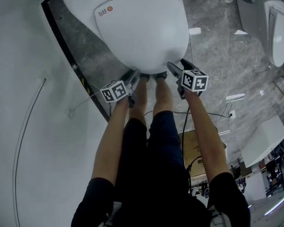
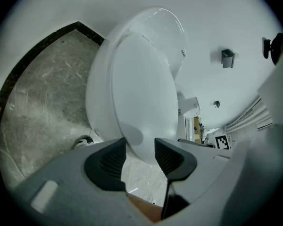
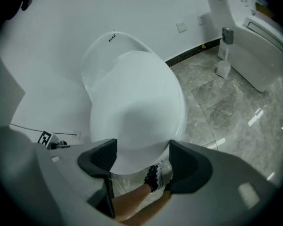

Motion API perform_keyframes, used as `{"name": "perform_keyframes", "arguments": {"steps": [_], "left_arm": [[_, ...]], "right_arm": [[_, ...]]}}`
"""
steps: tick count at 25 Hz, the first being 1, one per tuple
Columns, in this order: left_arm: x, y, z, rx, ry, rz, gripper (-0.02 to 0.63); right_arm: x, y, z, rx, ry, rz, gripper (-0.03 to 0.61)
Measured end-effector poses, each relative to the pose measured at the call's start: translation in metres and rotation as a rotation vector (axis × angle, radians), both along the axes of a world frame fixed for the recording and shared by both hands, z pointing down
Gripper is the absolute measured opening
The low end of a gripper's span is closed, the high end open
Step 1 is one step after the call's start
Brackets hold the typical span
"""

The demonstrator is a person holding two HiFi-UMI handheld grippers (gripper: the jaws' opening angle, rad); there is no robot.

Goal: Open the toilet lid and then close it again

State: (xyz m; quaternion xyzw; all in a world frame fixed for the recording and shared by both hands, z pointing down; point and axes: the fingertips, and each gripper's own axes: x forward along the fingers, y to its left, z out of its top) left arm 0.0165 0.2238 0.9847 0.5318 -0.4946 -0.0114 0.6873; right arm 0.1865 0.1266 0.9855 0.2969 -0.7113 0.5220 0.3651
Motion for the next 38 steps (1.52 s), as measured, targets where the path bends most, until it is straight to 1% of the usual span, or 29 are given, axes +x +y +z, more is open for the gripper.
{"name": "perform_keyframes", "arguments": {"steps": [3, 6, 10, 13, 15, 18, 21, 23, 25, 27, 28, 31, 36, 38], "left_arm": [[-0.002, 0.003, -0.005, -0.007, -0.002, -0.010, 0.185], [-0.003, 0.001, -0.011, -0.011, 0.023, -0.025, 0.181], [-0.001, 0.005, -0.029, -0.022, 0.034, -0.031, 0.158], [-0.002, 0.003, -0.043, -0.025, 0.049, -0.041, 0.155], [-0.005, 0.000, -0.053, -0.022, 0.070, -0.077, 0.152], [-0.005, -0.003, -0.069, -0.002, 0.130, -0.160, 0.152], [-0.009, -0.006, -0.081, -0.001, 0.149, -0.178, 0.152], [-0.012, -0.007, -0.087, -0.001, 0.149, -0.178, 0.152], [-0.014, -0.008, -0.093, 0.002, 0.152, -0.177, 0.133], [-0.013, -0.011, -0.101, 0.003, 0.158, -0.176, 0.116], [-0.012, -0.012, -0.105, 0.004, 0.163, -0.177, 0.113], [-0.014, -0.016, -0.118, 0.011, 0.189, -0.190, 0.106], [-0.021, -0.025, -0.139, 0.040, 0.239, -0.219, 0.100], [-0.022, -0.025, -0.147, 0.040, 0.241, -0.213, 0.100]], "right_arm": [[0.001, 0.001, -0.008, -0.004, -0.007, 0.021, 0.341], [-0.001, -0.002, -0.016, -0.013, -0.023, 0.045, 0.341], [0.000, 0.000, -0.038, -0.024, -0.042, 0.038, 0.341], [0.000, -0.002, -0.055, -0.036, -0.046, 0.036, 0.341], [-0.002, -0.005, -0.067, -0.043, -0.067, 0.060, 0.341], [0.001, -0.008, -0.085, -0.044, -0.116, 0.093, 0.341], [-0.001, -0.013, -0.102, -0.043, -0.150, 0.131, 0.339], [0.000, -0.018, -0.112, -0.046, -0.143, 0.180, 0.307], [0.002, -0.020, -0.118, -0.051, -0.147, 0.212, 0.262], [0.008, -0.022, -0.124, -0.052, -0.152, 0.221, 0.190], [0.010, -0.023, -0.128, -0.054, -0.154, 0.224, 0.166], [0.011, -0.028, -0.140, -0.059, -0.149, 0.233, 0.125], [0.004, -0.038, -0.160, -0.072, -0.179, 0.259, 0.118], [0.003, -0.039, -0.168, -0.067, -0.181, 0.252, 0.118]]}}
